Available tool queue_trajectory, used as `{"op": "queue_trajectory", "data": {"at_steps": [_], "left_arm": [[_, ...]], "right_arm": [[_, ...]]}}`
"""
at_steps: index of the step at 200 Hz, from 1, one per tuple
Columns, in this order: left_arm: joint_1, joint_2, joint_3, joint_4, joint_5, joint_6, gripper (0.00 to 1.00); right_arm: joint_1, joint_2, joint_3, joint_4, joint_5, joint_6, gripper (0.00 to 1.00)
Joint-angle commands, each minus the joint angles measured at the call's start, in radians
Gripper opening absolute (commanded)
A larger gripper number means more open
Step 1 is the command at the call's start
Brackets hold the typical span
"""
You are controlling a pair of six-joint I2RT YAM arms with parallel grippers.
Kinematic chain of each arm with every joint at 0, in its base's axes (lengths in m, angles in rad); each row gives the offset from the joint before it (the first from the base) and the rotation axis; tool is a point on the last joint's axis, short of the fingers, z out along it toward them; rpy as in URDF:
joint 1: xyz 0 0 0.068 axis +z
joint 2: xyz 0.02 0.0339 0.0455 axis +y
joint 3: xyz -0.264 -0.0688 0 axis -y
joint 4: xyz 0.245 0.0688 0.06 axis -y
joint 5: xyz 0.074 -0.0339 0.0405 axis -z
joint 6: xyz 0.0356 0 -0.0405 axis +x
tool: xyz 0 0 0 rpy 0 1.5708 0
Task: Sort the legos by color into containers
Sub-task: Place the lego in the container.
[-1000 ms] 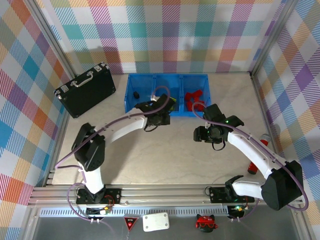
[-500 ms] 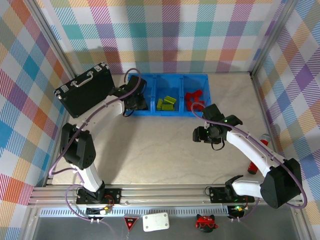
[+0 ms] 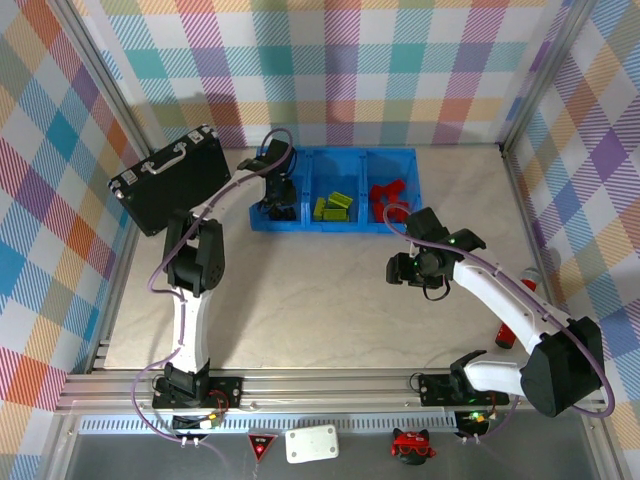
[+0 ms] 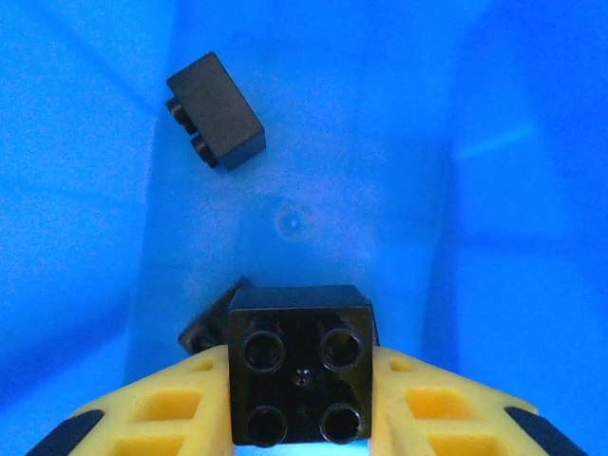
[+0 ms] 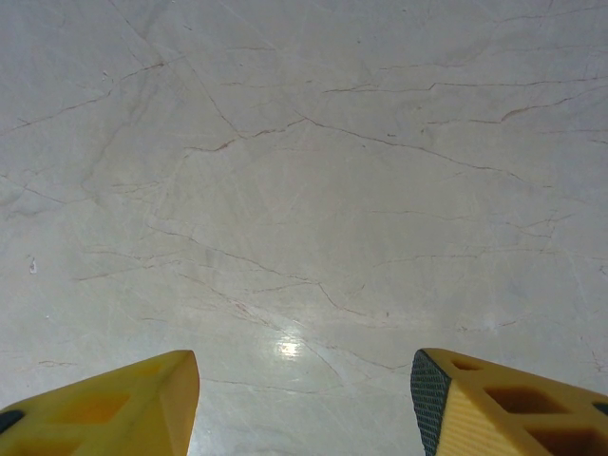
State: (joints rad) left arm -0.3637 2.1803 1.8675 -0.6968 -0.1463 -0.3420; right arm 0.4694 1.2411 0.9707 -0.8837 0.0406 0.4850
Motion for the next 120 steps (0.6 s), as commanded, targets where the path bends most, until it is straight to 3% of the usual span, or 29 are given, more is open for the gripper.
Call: {"op": "queue_trajectory", "data": {"at_steps": [1, 73, 120], "left_arm": [[0.014, 0.05, 0.068, 0.005, 0.017, 0.025, 0.32], [0.028, 0.143, 0.128, -0.006, 0.003, 0.036, 0.34], [0.029, 0.12, 0.136, -0.012, -0.003, 0.035, 0.44]], "right_arm": [[-0.008, 0.004, 0.033, -0.026, 0.003, 0.011, 0.62], [-0.008, 0.0, 0.02, -0.026, 0.011, 0.012, 0.62], [-0.008, 0.0, 0.03, -0.027, 0.015, 0.005, 0.62]]}}
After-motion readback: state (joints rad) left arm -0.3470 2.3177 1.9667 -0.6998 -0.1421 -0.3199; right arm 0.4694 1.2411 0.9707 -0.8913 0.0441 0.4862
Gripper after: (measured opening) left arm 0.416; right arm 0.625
